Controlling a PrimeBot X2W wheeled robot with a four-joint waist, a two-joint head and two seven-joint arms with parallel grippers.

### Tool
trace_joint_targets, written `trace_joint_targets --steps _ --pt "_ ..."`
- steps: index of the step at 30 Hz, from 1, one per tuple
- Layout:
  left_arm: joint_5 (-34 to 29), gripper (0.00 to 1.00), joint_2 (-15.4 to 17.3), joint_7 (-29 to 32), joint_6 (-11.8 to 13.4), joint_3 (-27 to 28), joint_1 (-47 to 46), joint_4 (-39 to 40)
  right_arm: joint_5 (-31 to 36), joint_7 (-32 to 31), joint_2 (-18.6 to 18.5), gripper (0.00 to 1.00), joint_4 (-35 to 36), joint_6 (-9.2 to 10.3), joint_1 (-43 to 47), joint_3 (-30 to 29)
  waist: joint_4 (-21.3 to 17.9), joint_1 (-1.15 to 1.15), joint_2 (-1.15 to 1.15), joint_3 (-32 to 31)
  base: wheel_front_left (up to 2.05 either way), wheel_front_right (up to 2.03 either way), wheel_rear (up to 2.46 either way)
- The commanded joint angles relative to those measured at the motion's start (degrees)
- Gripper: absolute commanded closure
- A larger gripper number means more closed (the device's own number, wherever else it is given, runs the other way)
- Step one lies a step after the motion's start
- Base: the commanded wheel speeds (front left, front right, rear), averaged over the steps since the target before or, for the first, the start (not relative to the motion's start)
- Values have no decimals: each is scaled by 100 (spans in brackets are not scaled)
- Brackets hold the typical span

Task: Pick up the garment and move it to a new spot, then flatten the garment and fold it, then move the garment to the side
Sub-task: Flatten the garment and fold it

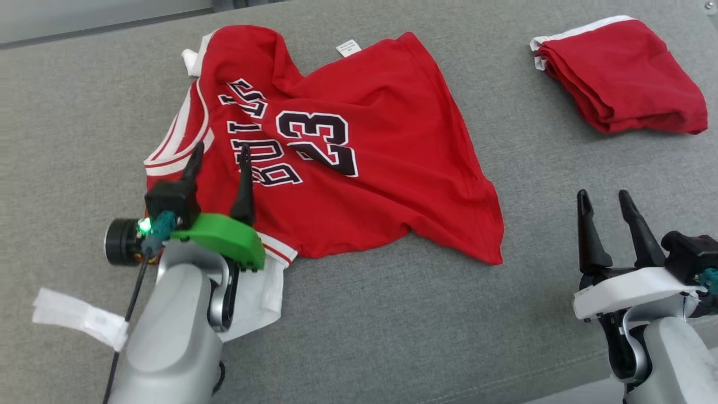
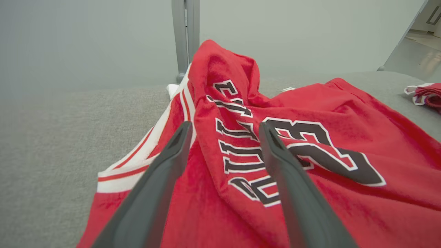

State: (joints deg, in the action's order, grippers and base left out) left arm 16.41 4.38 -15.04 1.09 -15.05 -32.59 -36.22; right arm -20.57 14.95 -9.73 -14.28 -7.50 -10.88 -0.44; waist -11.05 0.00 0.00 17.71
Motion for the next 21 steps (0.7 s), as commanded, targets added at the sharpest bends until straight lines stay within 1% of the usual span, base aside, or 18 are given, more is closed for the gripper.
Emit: trace_joint_targets --steps 1,4,9,14,19,21 --pt "-44 0 -22 -14 30 25 309 217 -49 -44 -63 0 -51 2 -75 96 296 0 0 -242 0 0 0" --pt "2 0 -67 -14 60 86 946 775 -120 -201 -163 0 -213 2 -232 443 480 0 0 -352 0 0 0" --pt "47 0 -91 -11 134 245 1746 1456 -245 -487 -283 0 -654 2 -576 975 758 0 0 -481 0 0 0" --pt "36 0 -109 -9 205 409 2317 1955 -337 -735 -440 0 -1456 2 -969 1338 1054 0 0 -554 0 0 0" --pt "66 0 -124 -9 259 559 2636 2243 -489 -841 -545 0 -2175 3 -1155 1537 1317 0 0 -636 0 0 0" --pt "76 0 -129 -8 272 611 2712 2299 -600 -841 -564 55 -2323 3 -1200 1580 1372 0 0 -664 0 0 0"
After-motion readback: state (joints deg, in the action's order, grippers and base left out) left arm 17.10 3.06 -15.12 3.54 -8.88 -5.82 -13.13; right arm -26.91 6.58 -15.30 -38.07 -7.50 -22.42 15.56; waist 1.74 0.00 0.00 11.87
